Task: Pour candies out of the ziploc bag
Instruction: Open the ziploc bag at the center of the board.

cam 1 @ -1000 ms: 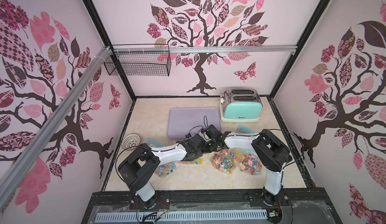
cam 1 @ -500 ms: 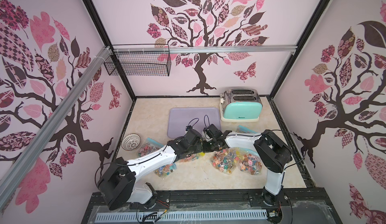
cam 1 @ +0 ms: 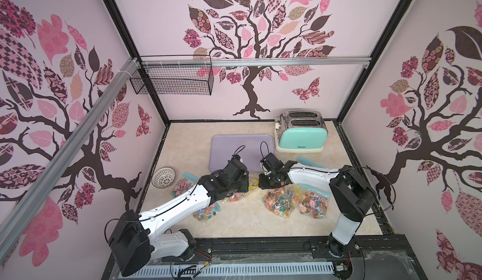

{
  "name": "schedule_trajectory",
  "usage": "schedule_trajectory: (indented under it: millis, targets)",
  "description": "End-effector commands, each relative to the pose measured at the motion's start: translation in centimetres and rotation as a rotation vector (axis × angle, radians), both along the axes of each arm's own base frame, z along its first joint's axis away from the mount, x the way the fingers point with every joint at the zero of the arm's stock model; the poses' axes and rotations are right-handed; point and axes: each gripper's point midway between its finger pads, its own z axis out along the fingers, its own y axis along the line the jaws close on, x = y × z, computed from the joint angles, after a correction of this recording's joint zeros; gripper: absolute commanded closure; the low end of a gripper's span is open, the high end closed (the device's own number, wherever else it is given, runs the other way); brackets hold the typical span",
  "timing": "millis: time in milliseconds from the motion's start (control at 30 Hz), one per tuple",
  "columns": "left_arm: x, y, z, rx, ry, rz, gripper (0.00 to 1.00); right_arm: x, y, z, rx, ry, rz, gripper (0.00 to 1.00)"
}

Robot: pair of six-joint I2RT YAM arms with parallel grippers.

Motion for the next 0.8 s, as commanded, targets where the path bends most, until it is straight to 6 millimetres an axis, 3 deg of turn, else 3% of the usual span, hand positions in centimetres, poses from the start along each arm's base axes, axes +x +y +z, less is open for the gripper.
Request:
schedule_trajectory:
  millis: [0, 167, 333, 467, 767]
  targets:
    - [0.2, -0.8, -0.3, -0.015, 0.002, -0.026, 1.0, 0.4, -1.6, 3.8, 0.045, -0.039, -0.055, 0.56]
    - [0.2, -1.7, -1.6, -0.023, 0.032, -0.05, 1.0, -0.2, -0.9, 7.4, 0.293, -0.025, -0.107, 0.44]
    - [0.1, -2.4, -2.8, -0.019, 0.071, -0.07, 1.0, -1.5, 2.0, 10.2, 0.583, 0.072, -0.138, 0.36]
    - [0.1, -2.5, -3.3, -0.02, 0.077, -0.071, 1.0, -1.8, 3.2, 10.6, 0.726, 0.15, -0.186, 0.23]
    - [-0.3, -3.0, -3.3, -0.034, 0.088, -0.105, 1.0, -1.6, 6.3, 8.7, 0.812, 0.259, -0.2, 0.24]
